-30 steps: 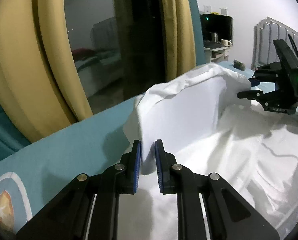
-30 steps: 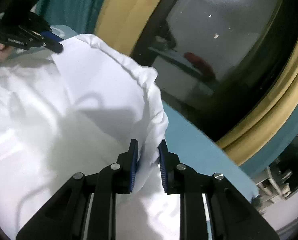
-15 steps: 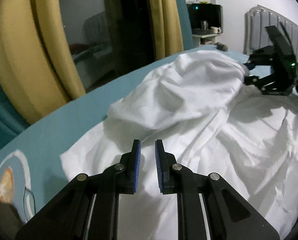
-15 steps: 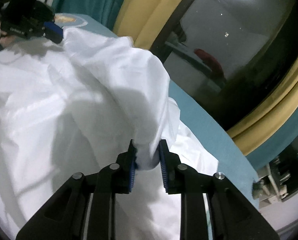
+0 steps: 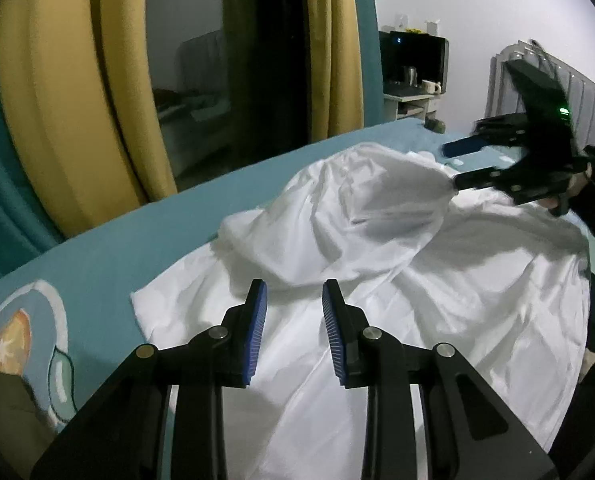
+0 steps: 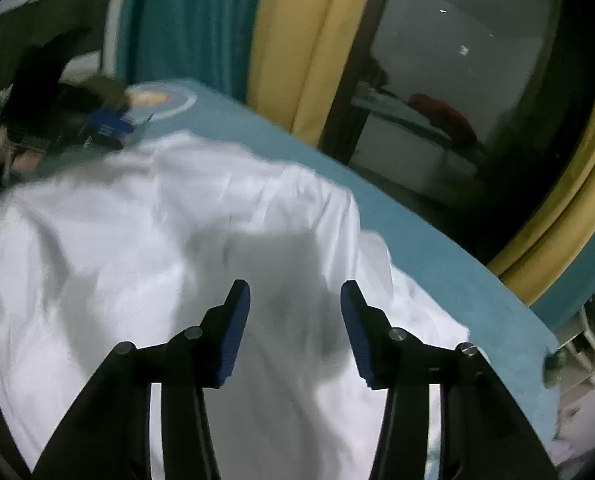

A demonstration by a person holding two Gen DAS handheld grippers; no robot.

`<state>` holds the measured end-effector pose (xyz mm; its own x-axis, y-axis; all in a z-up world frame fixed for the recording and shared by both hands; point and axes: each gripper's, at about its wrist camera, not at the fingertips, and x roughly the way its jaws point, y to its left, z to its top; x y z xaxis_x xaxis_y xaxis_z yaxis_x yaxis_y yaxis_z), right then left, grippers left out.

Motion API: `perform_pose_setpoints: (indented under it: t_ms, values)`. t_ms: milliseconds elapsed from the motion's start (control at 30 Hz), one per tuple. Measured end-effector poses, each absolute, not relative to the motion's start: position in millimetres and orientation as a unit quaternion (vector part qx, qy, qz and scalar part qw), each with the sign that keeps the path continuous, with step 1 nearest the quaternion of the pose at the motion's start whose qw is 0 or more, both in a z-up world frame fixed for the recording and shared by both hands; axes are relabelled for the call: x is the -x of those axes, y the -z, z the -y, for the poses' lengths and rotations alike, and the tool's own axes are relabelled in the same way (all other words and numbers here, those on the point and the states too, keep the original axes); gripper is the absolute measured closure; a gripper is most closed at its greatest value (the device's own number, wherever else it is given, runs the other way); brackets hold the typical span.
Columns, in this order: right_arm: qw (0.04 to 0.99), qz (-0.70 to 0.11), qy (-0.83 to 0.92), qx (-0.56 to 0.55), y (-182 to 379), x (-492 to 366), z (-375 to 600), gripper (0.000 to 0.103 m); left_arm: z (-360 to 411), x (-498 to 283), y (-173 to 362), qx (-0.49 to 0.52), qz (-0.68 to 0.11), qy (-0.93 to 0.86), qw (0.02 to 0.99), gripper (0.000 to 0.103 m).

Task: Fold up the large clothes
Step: 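Open both grippers and release the folded shirt side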

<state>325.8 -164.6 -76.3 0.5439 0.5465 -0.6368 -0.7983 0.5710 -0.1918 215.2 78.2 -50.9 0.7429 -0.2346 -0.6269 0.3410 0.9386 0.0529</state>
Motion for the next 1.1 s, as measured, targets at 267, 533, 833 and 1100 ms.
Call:
perform_pose_setpoints:
  t_ms: [267, 533, 833, 1100]
  values:
    - [0.769, -0.386, -0.455, 0.23, 126, -337, 126, 0.053, -61, -231, 46, -0.086, -0.323, 0.156, 0.93, 0.072]
    - [0.76, -0.346, -0.49, 0.252, 104, -307, 137, 0.053, -65, -256, 50, -0.06, -0.331, 0.147, 0.93, 0.072]
    - [0.853, -0.302, -0.393, 0.166, 72, -406, 105, 0.053, -68, -287, 52, -0.03, -0.336, 0.138, 0.931, 0.072]
    - [0.777, -0.348, -0.482, 0.209, 100, -375, 96, 0.053, -70, -289, 59, -0.029, -0.35, 0.151, 0.924, 0.072]
